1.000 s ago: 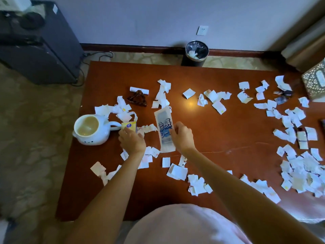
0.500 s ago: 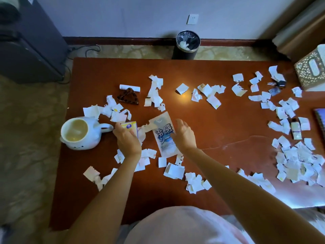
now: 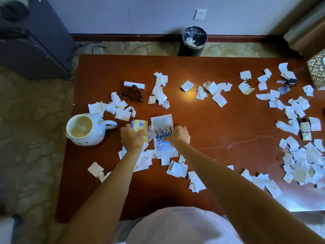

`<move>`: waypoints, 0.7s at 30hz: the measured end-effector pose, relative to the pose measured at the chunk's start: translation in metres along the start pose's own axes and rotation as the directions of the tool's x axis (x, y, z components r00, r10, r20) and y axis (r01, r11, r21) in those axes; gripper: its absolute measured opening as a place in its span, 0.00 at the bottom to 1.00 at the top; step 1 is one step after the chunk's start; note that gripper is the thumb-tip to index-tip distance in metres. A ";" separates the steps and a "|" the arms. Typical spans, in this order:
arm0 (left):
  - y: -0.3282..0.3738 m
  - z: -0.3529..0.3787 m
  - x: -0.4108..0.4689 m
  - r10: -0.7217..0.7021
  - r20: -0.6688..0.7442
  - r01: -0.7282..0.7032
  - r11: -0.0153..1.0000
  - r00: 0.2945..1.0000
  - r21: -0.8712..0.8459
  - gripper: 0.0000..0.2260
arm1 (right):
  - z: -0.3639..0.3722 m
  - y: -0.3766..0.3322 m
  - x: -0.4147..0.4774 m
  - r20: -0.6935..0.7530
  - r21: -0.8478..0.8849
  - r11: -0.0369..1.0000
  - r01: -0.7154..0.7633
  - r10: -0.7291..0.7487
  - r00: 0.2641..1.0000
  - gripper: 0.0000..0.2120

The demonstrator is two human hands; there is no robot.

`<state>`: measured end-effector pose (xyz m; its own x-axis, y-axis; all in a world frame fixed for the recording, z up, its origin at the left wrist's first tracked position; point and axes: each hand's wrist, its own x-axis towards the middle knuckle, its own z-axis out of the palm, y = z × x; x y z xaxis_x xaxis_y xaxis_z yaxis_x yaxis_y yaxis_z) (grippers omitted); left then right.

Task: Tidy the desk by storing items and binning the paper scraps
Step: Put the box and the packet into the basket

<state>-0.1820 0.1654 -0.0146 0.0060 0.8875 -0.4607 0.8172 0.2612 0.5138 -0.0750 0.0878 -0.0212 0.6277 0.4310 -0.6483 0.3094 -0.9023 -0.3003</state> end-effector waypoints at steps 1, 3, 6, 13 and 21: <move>0.003 -0.001 -0.001 0.008 0.005 -0.008 1.000 1.000 -0.010 0.19 | 0.000 0.000 0.000 0.008 0.058 0.998 0.003 -0.004 1.000 0.25; 0.006 -0.004 -0.004 0.022 -0.012 -0.023 0.998 1.000 -0.051 0.18 | -0.005 0.002 -0.002 0.002 0.177 0.984 0.001 -0.001 1.000 0.20; 0.008 -0.009 -0.010 0.063 -0.068 -0.071 0.991 0.996 -0.114 0.18 | -0.022 0.007 -0.009 -0.045 0.268 0.962 0.046 -0.036 0.998 0.16; 0.050 -0.015 -0.047 0.188 -0.055 -0.196 0.951 0.981 -0.241 0.14 | -0.089 0.040 -0.022 -0.271 0.318 0.934 0.160 -0.072 0.960 0.12; 0.161 0.031 -0.116 0.398 0.081 -0.341 0.861 0.914 -0.377 0.13 | -0.199 0.118 -0.028 -0.491 0.240 0.950 0.201 -0.060 0.869 0.12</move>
<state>-0.0336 0.0928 0.0986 0.3770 0.8843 -0.2753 0.4840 0.0654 0.8726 0.0855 -0.0288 0.1006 0.8777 0.4344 -0.2022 0.2482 -0.7732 -0.5835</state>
